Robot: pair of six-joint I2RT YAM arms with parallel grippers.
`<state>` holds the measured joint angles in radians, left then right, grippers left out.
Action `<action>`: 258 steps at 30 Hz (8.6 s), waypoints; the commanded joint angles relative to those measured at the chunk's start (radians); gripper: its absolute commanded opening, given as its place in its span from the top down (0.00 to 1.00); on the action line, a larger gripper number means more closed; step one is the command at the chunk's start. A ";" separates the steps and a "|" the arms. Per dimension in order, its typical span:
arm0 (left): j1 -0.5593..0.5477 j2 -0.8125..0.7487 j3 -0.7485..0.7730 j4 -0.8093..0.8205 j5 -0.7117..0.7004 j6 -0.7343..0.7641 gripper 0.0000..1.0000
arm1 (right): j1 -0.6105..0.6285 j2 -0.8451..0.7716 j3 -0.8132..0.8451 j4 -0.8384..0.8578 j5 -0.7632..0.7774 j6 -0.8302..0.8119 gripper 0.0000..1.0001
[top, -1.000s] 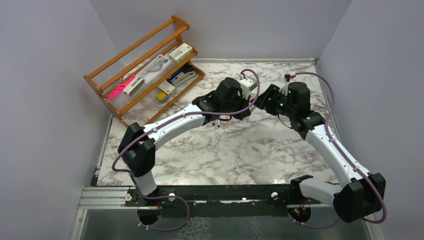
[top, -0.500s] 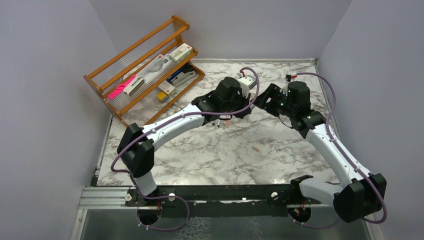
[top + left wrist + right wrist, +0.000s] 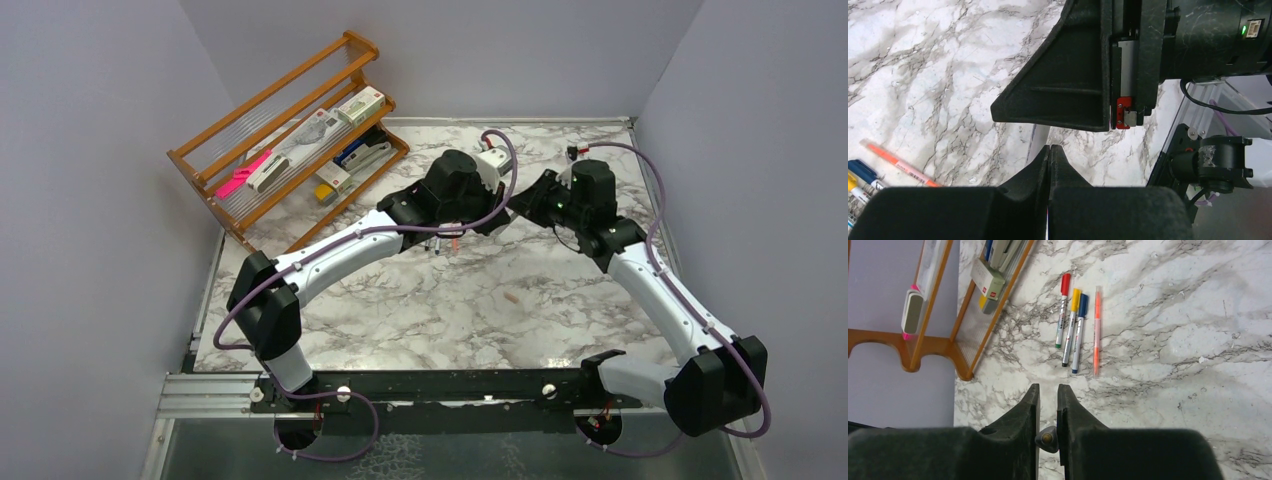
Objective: Insert the pens into the pen caps
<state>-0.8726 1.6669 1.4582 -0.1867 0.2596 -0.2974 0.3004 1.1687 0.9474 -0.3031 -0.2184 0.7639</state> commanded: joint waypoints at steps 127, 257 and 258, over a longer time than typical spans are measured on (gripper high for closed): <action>0.279 -0.275 -0.416 0.282 -0.044 -0.231 1.00 | 0.002 -0.035 0.167 -0.372 0.076 -0.368 0.60; 0.232 -0.094 -0.332 0.591 0.451 -0.356 1.00 | -0.023 0.102 0.274 0.145 -0.284 -0.059 0.99; 0.233 -0.093 -0.333 0.594 0.451 -0.359 1.00 | -0.023 0.097 0.272 0.145 -0.285 -0.061 0.99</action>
<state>-0.6373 1.5780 1.1034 0.3737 0.7185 -0.6636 0.2756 1.3121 1.2175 -0.1921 -0.4767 0.7101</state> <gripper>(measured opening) 0.115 0.110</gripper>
